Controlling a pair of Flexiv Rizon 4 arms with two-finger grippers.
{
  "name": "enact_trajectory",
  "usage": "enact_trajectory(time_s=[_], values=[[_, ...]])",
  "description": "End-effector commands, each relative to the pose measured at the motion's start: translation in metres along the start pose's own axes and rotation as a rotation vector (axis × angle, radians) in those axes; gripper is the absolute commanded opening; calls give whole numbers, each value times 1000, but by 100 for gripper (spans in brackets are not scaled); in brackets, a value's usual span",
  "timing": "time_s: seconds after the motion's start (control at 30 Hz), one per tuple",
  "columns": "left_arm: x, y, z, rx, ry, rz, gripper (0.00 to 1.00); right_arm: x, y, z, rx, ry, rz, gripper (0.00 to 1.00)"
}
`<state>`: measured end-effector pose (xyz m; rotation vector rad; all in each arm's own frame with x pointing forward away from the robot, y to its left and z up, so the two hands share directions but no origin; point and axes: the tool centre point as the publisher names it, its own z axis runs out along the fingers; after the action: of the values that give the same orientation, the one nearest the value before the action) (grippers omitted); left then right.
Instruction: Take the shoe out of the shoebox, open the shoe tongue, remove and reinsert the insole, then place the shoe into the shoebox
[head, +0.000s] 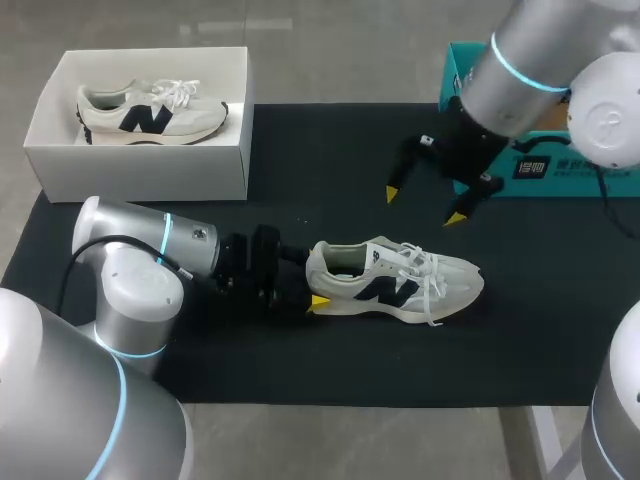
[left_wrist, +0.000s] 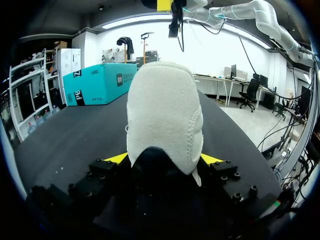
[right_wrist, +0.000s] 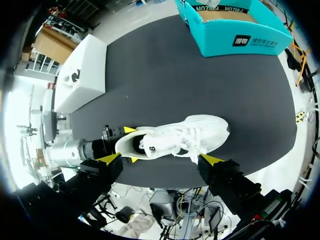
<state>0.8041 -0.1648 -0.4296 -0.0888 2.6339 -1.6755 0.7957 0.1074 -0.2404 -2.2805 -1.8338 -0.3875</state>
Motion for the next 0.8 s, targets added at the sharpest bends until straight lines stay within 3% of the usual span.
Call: enact_trajectory(time_s=[0.03, 0.53, 0.8], values=[[-1, 1, 2, -1, -1, 0, 0, 11, 6, 40, 18, -154, 3, 100], [-1, 1, 2, -1, -1, 0, 0, 13, -11, 96, -13, -244, 38, 100], [-1, 1, 2, -1, -1, 0, 0, 13, -18, 111, 10, -293, 29, 100]])
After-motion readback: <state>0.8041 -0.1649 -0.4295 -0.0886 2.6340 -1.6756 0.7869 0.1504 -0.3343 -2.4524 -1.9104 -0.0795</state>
